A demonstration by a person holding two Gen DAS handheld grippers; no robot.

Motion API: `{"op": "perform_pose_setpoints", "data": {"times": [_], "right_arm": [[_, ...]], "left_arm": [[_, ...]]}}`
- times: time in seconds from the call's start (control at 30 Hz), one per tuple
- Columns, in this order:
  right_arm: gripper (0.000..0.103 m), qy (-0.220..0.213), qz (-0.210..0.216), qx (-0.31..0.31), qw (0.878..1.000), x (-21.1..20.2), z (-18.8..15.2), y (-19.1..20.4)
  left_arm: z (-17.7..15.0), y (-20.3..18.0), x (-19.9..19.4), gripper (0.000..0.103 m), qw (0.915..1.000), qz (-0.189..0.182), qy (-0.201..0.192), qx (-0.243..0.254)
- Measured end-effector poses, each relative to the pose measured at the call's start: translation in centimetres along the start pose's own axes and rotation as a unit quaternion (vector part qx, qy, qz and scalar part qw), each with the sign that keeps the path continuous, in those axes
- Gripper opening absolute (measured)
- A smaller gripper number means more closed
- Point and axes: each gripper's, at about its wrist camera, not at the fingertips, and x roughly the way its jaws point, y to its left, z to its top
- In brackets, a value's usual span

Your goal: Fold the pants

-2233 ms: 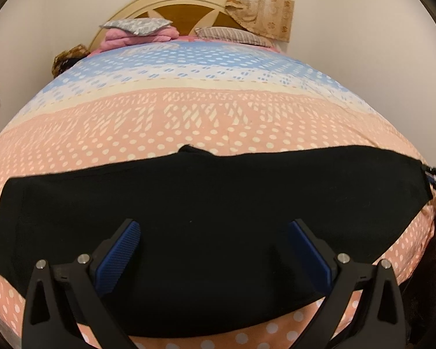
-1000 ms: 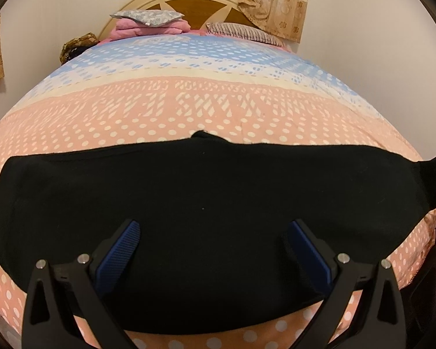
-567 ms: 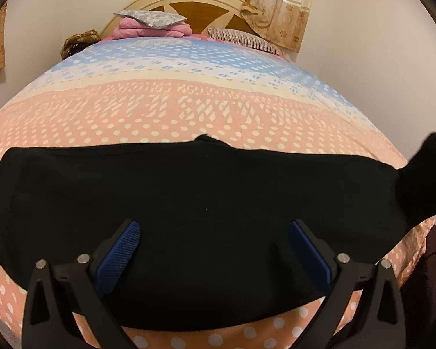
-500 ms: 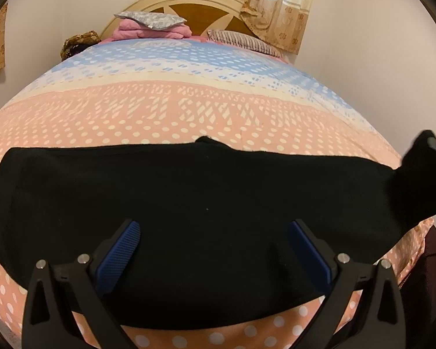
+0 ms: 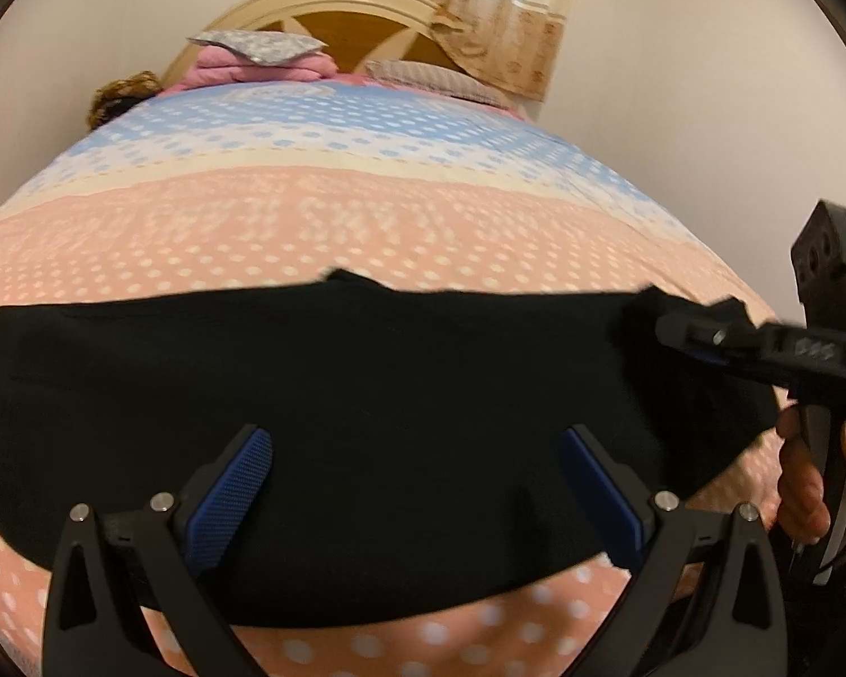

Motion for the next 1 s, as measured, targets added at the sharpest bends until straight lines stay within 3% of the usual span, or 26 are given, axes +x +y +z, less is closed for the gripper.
{"op": "perform_pose_setpoints", "data": {"times": [0.03,0.2,0.37,0.43,0.5,0.63,0.7,0.8,1.0], "right_arm": [[0.058,-0.011,0.002,-0.012,1.0,-1.3,-0.1,0.1],[0.059,-0.065,-0.049,-0.053,0.995,-6.8,-0.8,-1.2],[0.059,-0.108,-0.099,0.032,0.989,-10.3,-2.2,-6.7],[0.059,-0.119,-0.107,0.066,0.985,-10.9,-2.8,-8.5],[0.059,-0.118,-0.104,0.062,0.986,-11.2,-3.0,-9.0],[0.059,-0.119,-0.097,0.013,0.988,-11.3,-3.2,-8.1],[0.059,-0.113,-0.096,0.017,0.989,-10.9,-3.4,-8.4],[0.059,-0.115,-0.103,0.028,0.988,-10.6,-3.7,-9.1],[0.059,-0.156,-0.113,0.038,0.981,-12.1,-3.8,-9.6]], "left_arm": [[0.0,-0.6,0.3,0.103,0.9998,-0.017,0.006,0.003],[0.6,-3.9,1.5,0.103,0.9957,-0.083,0.031,0.025],[2.3,-7.3,4.5,0.097,0.9863,-0.144,0.08,0.009],[2.5,-8.2,5.5,0.093,0.9834,-0.153,0.098,0.002],[2.9,-9.0,6.0,0.091,0.9842,-0.146,0.1,0.002],[3.9,-9.7,6.4,0.072,0.9841,-0.148,0.098,-0.007],[4.1,-10.0,6.6,0.037,0.9806,-0.163,0.108,-0.011],[4.1,-11.5,6.3,0.011,0.9837,-0.145,0.102,0.03],[5.7,-9.3,3.8,0.01,0.9873,-0.146,0.063,0.009]]}}
